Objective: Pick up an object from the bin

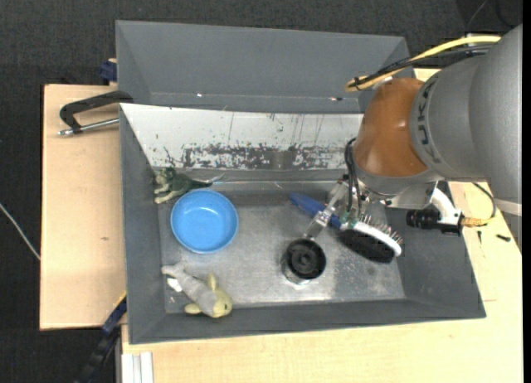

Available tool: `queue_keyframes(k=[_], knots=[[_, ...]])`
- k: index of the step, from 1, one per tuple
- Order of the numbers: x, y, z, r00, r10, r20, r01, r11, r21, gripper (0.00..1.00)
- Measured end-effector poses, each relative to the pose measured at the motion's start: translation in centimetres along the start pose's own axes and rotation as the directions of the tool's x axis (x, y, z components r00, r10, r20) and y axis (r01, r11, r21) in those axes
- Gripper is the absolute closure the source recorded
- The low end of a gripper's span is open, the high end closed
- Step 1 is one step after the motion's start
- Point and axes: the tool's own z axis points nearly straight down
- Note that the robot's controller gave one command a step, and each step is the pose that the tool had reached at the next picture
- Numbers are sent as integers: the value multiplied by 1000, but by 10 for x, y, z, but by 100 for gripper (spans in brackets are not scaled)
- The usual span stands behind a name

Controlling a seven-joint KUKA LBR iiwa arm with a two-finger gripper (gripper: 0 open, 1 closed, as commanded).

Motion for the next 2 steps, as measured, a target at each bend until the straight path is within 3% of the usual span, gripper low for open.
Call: queue_keyframes(k=[1,2], knots=[[-1,1,-1,1000,-2,2,2,1000,0,0],[0,3,-5,1000,-4,-3,4,1000,-2,100]])
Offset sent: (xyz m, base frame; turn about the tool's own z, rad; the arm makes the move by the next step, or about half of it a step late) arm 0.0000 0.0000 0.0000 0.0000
